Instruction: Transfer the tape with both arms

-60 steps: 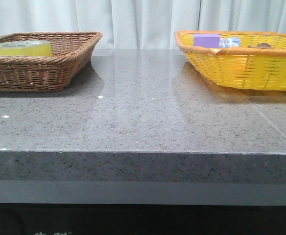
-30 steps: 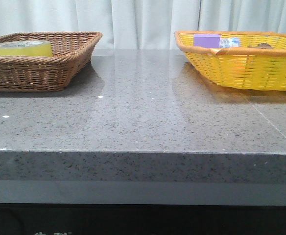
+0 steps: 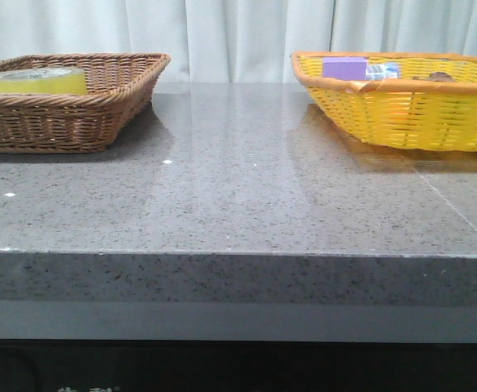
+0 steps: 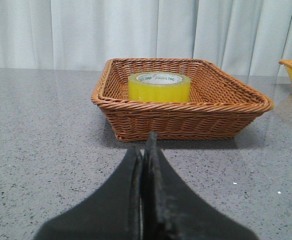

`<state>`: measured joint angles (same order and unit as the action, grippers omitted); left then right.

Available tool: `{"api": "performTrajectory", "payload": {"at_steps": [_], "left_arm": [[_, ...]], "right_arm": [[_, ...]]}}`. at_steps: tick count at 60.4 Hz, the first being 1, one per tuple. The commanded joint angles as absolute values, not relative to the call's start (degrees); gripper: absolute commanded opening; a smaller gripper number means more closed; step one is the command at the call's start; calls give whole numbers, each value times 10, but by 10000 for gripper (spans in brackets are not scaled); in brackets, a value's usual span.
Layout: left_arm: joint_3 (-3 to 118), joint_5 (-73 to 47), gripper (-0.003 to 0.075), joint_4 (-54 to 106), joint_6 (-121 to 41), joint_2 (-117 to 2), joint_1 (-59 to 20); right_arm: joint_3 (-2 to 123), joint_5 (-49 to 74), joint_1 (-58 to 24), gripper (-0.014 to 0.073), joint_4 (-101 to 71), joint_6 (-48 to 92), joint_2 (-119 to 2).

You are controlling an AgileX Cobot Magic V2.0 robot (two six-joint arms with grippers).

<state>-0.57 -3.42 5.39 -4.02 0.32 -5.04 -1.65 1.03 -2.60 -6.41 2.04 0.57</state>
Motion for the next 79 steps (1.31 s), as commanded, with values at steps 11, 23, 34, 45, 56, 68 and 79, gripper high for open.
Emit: {"api": "performTrajectory", "payload": {"at_steps": [11, 23, 34, 45, 56, 68, 79], "left_arm": [[-27, 14, -20, 55, -34, 14, -49], [-27, 14, -20, 55, -34, 14, -49], [-27, 14, -20, 55, -34, 14, -49], [-27, 14, -20, 55, -34, 14, -49], [-27, 14, -20, 55, -34, 14, -49], [-27, 14, -20, 55, -34, 14, -49], [-27, 14, -20, 55, -34, 14, -49]], "right_arm": [[-1, -68, -25, -71, -30, -6, 22], [-1, -67, -13, -71, -30, -6, 22], [-1, -66, 13, -71, -30, -6, 22], [-1, -66, 13, -71, -30, -6, 21], [-1, -66, 13, -71, -30, -6, 21], [-1, -66, 13, -71, -30, -6, 21], [-1, -66, 13, -71, -30, -6, 21]]}}
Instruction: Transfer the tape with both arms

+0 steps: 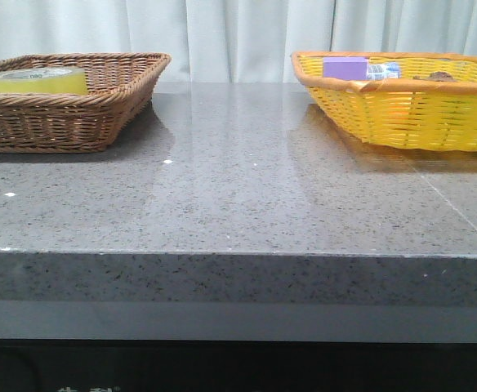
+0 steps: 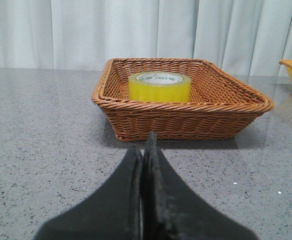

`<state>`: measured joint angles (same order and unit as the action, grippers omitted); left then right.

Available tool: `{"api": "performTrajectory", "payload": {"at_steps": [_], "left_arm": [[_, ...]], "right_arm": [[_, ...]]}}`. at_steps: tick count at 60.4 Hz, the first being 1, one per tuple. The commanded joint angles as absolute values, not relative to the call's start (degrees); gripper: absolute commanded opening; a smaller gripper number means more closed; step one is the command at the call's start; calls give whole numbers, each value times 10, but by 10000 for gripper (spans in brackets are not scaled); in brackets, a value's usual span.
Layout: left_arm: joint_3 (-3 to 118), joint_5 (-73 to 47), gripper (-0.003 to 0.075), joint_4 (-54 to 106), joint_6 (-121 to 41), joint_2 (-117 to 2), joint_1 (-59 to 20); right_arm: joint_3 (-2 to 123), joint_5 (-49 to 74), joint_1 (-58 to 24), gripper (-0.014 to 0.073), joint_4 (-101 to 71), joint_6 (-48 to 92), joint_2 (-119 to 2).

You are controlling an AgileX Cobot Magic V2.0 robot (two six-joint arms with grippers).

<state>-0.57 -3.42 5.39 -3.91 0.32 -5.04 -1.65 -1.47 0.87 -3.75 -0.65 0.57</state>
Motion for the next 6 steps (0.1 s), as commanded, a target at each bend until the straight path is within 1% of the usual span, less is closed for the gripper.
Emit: {"api": "performTrajectory", "payload": {"at_steps": [1, 6], "left_arm": [[-27, 14, -20, 55, -34, 14, -49], [-27, 14, -20, 55, -34, 14, -49]], "right_arm": [[-1, -66, 13, -71, -30, -6, 21], [-1, -66, 13, -71, -30, -6, 21]]}}
